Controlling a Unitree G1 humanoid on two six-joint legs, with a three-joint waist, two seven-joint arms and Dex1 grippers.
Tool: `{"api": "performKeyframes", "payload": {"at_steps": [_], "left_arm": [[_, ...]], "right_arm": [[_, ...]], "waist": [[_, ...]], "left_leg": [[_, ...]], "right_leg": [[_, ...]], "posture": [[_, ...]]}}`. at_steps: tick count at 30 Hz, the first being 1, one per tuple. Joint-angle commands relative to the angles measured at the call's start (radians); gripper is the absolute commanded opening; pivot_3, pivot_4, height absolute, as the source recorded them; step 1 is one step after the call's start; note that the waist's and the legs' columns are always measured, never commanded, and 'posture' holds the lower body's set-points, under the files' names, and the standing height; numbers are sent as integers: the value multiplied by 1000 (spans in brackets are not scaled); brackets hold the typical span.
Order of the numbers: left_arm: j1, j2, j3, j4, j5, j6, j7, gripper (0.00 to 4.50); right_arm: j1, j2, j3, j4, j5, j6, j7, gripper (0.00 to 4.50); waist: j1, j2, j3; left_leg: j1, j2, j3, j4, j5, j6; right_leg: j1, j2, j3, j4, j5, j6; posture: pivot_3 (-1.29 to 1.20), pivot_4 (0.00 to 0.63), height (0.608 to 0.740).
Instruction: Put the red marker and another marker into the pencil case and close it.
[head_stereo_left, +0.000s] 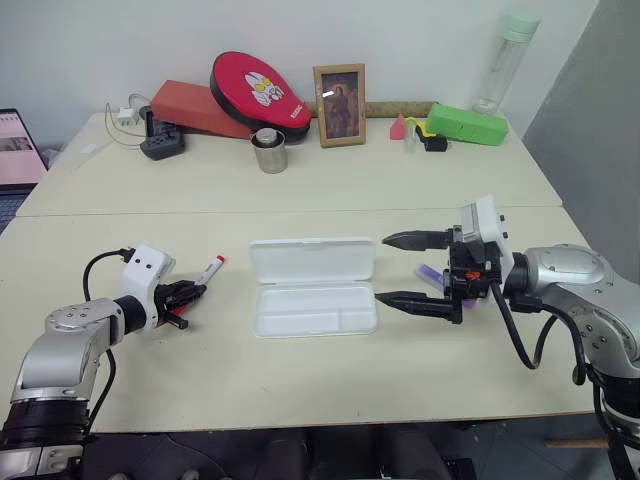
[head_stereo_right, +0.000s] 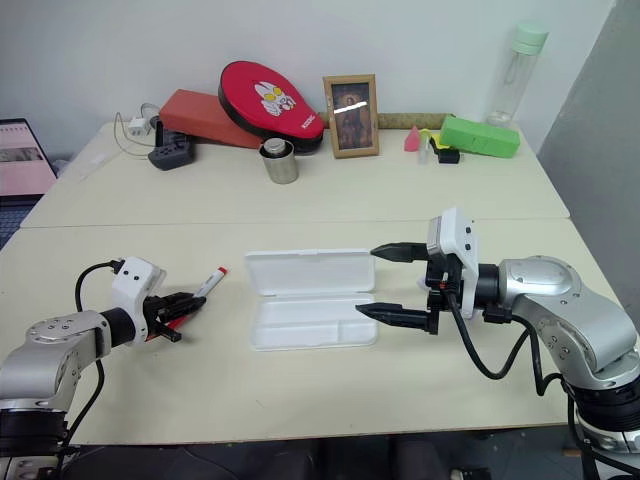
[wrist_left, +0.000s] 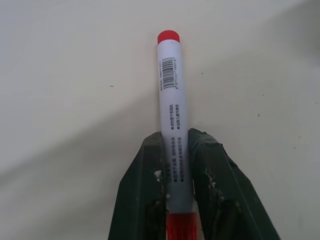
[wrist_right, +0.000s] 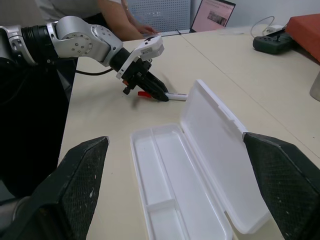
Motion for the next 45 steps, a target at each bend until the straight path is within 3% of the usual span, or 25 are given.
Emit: {"api": "performKeyframes", "payload": {"at_steps": [1,5,9,13,17,23,27,32,39,45], "left_arm": [[0,2,-7,12,15,-5,1,415],[1,3,2,11,25,-21,16,415],[0,29,110,-66,-3,-44,53,415],[-170,6,262,-246,-202,-21,65,415],[-196,35,205,-460,-369,58,-68,415],[-214,114,24,-579,-445,130,-233,415],[-232,184,-188,-506,-244,24,-323,415],[-303,148,-377,-341,-47,-158,-406,415],[-432,33,-520,-130,124,-338,-477,415],[-477,-32,-550,-61,163,-379,-531,415]], "right_arm": [[-2,-14,-22,-45,27,-6,21,4500],[-4,-15,-19,-40,22,-8,32,4500],[-4,-23,-29,-30,15,-13,42,4500],[-6,-31,-46,-21,27,-14,52,4500],[-3,-34,-62,-23,38,-15,57,4500],[33,-48,-164,-52,99,-1,24,4500],[94,-68,-232,-81,117,7,-6,4500],[152,-82,-253,-123,117,8,-48,4500],[227,-91,-280,-194,132,22,-124,4500],[256,-95,-297,-230,157,30,-162,4500]], "waist": [[0,0,0],[0,0,0],[-1,0,0],[5,-2,1],[18,-3,-1],[7,0,0],[2,0,0],[1,0,0],[5,-1,0],[1,-1,0]], "left_leg": [[0,0,0,0,0,0],[0,0,0,0,0,0],[0,0,0,0,0,0],[-2,1,-3,1,0,0],[-3,-2,-2,1,0,-1],[-1,0,3,1,0,0],[0,0,3,0,0,0],[-1,0,5,0,0,1],[-2,-1,5,1,0,1],[-2,-1,5,1,0,1]], "right_leg": [[0,0,0,0,0,0],[0,0,0,0,0,0],[0,0,0,0,0,0],[-1,-1,0,-1,0,0],[1,0,-1,-2,0,0],[0,1,0,-1,0,1],[1,3,0,0,-1,1],[0,3,0,0,-1,1],[1,3,-1,-1,-1,1],[1,3,-2,0,-1,1]], "posture": [[0,150,740],[0,150,740],[0,150,740],[0,150,740],[0,150,740],[0,150,740],[0,150,740],[0,150,740],[0,150,740],[0,150,740]]}}
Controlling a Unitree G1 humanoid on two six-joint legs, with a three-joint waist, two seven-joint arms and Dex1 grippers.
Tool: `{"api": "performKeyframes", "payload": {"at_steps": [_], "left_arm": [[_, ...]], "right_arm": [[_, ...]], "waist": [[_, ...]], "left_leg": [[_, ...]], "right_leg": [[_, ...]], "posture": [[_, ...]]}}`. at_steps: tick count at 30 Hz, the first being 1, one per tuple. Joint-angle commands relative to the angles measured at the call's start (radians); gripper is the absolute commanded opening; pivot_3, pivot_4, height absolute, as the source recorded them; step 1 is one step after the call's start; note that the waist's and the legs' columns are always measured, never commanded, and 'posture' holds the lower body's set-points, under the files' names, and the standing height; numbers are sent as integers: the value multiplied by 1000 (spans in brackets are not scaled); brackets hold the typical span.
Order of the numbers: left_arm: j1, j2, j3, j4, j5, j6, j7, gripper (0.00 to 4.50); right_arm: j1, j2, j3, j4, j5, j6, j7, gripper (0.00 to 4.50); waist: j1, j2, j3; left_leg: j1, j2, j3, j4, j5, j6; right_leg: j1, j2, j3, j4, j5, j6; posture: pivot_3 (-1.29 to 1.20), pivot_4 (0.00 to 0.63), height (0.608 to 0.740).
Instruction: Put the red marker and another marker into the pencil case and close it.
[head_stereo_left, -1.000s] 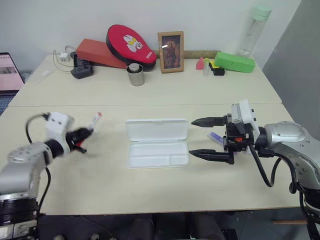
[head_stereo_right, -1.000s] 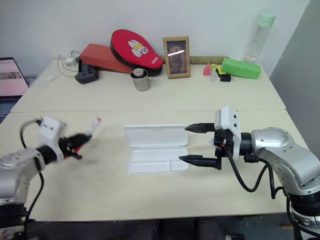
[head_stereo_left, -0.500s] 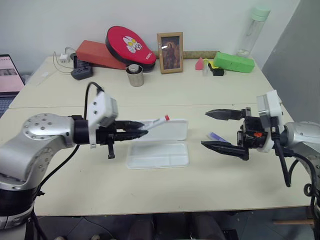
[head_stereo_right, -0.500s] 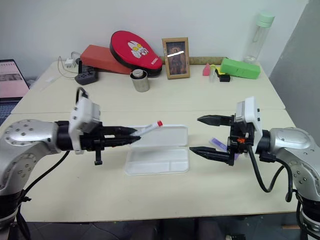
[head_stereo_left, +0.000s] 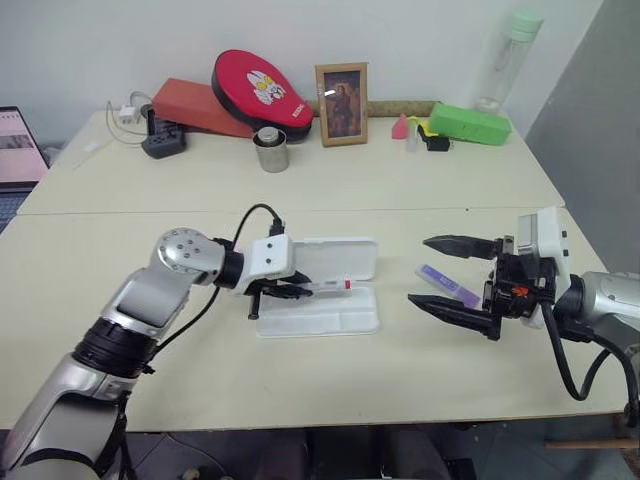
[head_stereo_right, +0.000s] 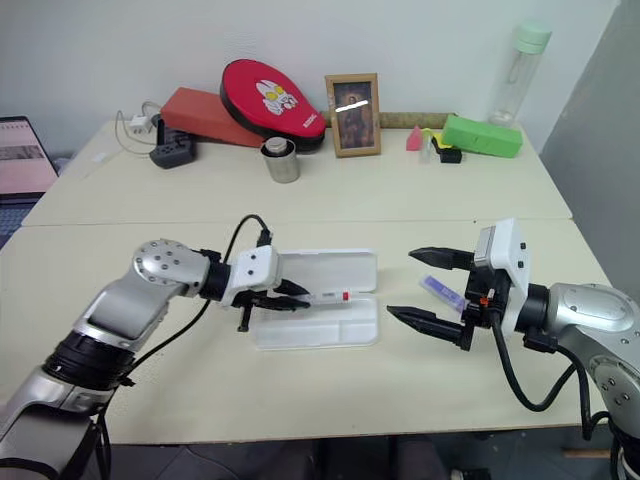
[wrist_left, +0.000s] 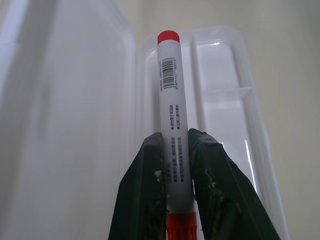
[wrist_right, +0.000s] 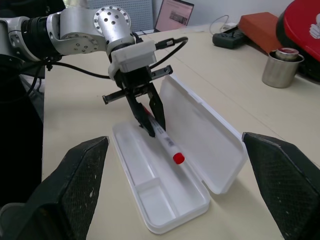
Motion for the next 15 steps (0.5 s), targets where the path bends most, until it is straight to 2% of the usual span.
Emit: {"api": "performKeyframes", "payload": {"at_steps": [1,11,13,15], "left_arm": [[-40,-17,-7,31,38,-35,-24,415],[-42,-80,-17,74,96,-5,-20,415],[-39,-87,-16,66,98,3,-19,1116],[-36,-92,-13,53,96,11,-20,1380]], "right_arm": [[13,-15,-40,-50,31,-2,-24,4500],[62,-27,-57,-83,56,1,-71,4500],[66,-29,-59,-87,61,0,-76,4500],[71,-30,-60,-92,66,-2,-81,4500]], "waist": [[-2,0,0],[-1,0,0],[-1,0,0],[-1,0,0]], "left_leg": [[0,0,0,0,0,0],[0,0,-1,0,0,0],[0,0,-1,0,0,0],[0,0,-1,0,0,0]], "right_leg": [[0,0,0,0,0,0],[0,0,0,0,0,0],[0,0,0,0,0,0],[0,0,0,0,0,0]], "posture": [[0,150,740],[0,150,740],[0,150,740],[0,150,740]]}}
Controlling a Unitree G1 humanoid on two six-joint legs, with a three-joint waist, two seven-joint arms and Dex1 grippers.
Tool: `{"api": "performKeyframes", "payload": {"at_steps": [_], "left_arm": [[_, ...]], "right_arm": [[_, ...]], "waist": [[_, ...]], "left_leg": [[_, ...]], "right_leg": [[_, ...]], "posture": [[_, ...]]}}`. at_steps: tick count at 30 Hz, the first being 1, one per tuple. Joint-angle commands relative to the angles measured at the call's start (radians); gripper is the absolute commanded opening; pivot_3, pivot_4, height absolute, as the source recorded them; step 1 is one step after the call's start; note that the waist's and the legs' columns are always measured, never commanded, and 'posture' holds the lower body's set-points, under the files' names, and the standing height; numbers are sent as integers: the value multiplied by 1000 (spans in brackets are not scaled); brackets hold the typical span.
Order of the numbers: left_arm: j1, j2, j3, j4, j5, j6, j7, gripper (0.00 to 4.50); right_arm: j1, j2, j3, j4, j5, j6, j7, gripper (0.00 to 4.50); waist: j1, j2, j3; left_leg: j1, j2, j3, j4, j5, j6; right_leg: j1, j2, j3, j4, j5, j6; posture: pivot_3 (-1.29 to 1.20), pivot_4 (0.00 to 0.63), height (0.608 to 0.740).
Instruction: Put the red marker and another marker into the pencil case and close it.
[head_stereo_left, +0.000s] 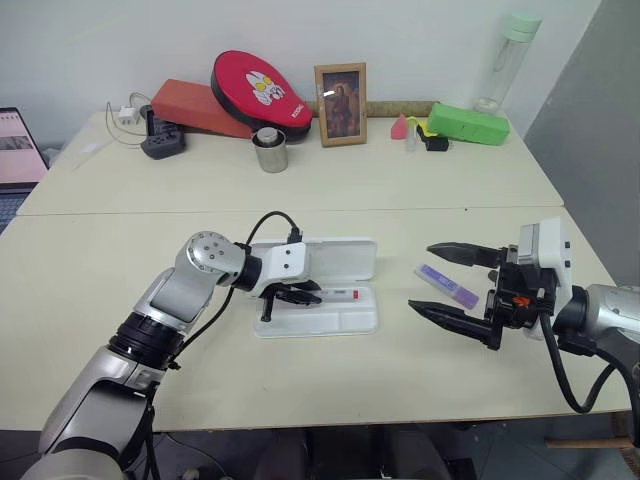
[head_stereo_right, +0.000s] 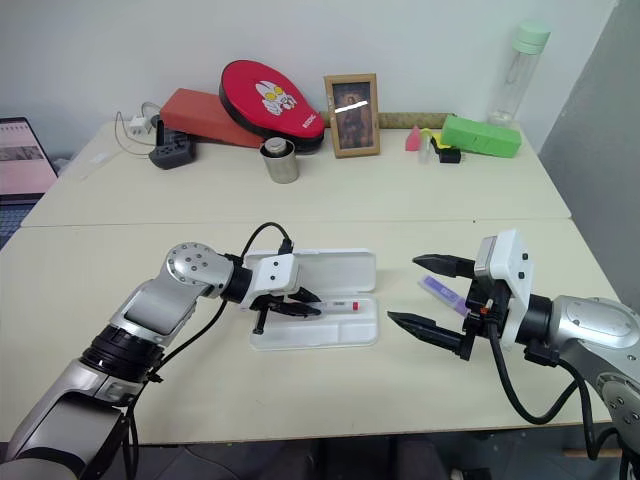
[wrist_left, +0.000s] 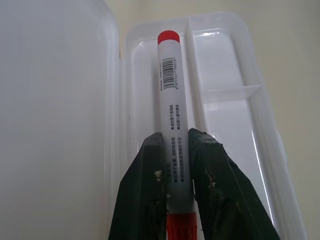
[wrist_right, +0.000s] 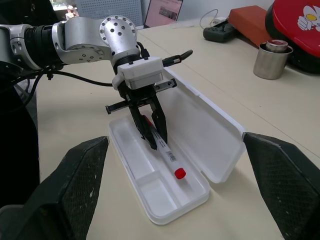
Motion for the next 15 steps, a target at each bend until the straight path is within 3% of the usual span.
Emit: {"api": "performKeyframes", "payload": {"at_steps": [1,10,15], "left_arm": [[-8,-11,14,-42,-4,11,2,1571],[3,-9,36,-94,-17,54,12,3467],[43,-42,90,-204,-99,142,46,4426]], "right_arm": [[7,-12,-40,-44,29,-9,-11,4500],[21,-14,-35,-18,16,-18,-13,4500],[28,-17,29,121,-134,-11,-67,4500]], "waist": [[0,0,0],[0,0,0],[0,0,0]], "left_leg": [[0,0,0,0,0,0],[0,0,0,0,0,0],[0,0,0,0,0,0]], "right_leg": [[0,0,0,0,0,0],[0,0,0,0,0,0],[0,0,1,0,0,0]], "posture": [[0,150,740],[0,150,740],[0,150,740]]}}
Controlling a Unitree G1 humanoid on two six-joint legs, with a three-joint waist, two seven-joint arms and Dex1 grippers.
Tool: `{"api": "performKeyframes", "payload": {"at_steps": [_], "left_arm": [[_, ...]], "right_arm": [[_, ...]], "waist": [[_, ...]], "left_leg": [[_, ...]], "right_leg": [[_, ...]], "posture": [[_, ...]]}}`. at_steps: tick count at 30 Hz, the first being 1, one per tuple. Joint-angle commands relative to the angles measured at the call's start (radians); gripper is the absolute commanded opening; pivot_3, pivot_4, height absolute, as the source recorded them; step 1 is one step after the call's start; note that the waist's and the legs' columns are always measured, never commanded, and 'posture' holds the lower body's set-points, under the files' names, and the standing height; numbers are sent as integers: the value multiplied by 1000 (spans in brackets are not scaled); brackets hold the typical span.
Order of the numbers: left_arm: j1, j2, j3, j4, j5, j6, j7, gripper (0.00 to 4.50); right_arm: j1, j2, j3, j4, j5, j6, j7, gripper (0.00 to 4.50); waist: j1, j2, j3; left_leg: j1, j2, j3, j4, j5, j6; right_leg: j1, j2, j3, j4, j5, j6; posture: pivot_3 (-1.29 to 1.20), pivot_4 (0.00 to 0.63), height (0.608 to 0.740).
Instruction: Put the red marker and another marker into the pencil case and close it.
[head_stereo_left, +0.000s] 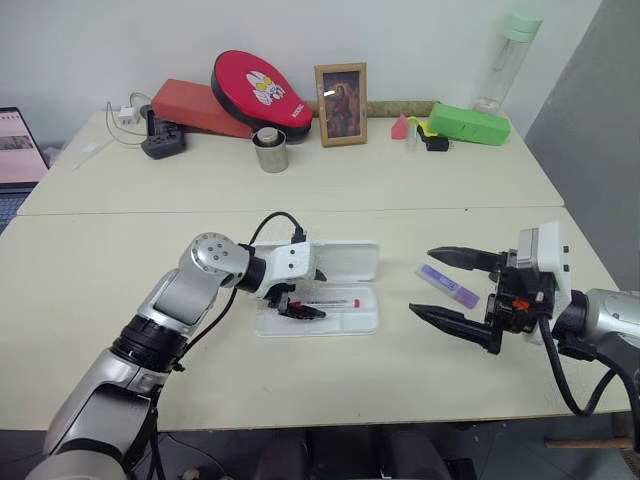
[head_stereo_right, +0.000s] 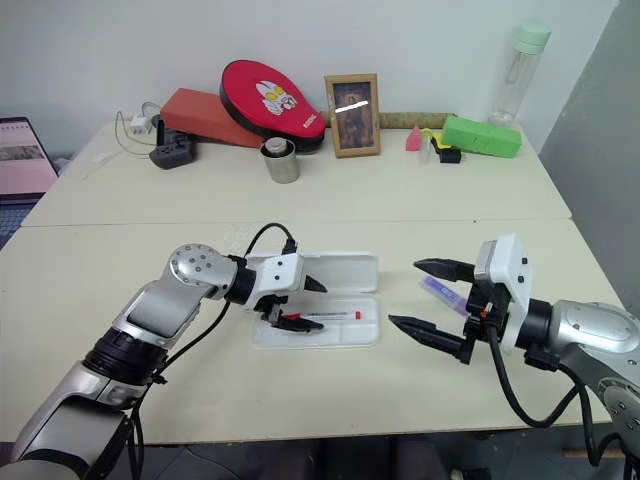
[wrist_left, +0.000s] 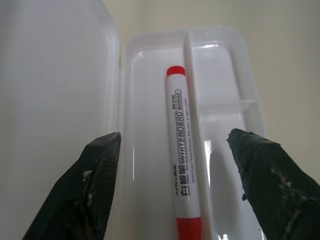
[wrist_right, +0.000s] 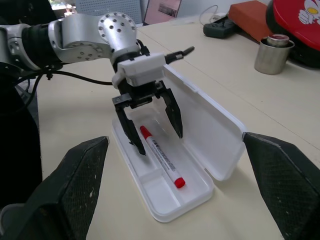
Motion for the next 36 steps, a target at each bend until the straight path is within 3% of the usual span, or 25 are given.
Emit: {"api": "performKeyframes", "payload": {"at_steps": [1,6,11,19,30,33,36], "left_arm": [[32,-38,70,-128,-102,73,31,4473],[71,-90,113,-211,-194,150,73,4473],[47,-207,199,-240,-314,188,169,4473],[56,-247,175,-281,-330,188,213,4473],[53,-244,168,-277,-333,174,225,4500],[46,-245,167,-271,-333,169,222,4500],[41,-242,167,-261,-329,162,216,4500]], "right_arm": [[-15,-6,42,121,-136,-5,-67,4500],[-43,1,127,264,-266,-7,-96,4500],[-83,14,221,428,-362,-32,-56,4500],[-120,20,306,582,-466,-56,6,4500],[-136,49,295,594,-502,-39,28,1655],[-139,52,282,582,-497,-34,29,1094],[-136,51,265,553,-491,-36,31,1084]], "waist": [[0,0,0],[-1,0,0],[0,0,0],[-3,0,0],[-2,0,-1],[-2,0,-1],[-2,0,-1]], "left_leg": [[0,0,0,0,0,0],[0,0,0,0,0,0],[0,0,1,0,0,0],[2,0,1,0,0,0],[4,0,1,1,0,0],[4,0,1,1,0,0],[3,0,1,1,0,0]], "right_leg": [[0,0,0,0,0,0],[0,0,0,0,0,0],[0,0,0,0,0,0],[1,0,1,0,0,0],[3,0,1,0,0,0],[3,0,1,0,0,0],[3,0,1,0,0,0]], "posture": [[0,150,740],[0,150,740],[0,150,740],[0,150,740],[0,150,740],[0,150,740],[0,150,740]]}}
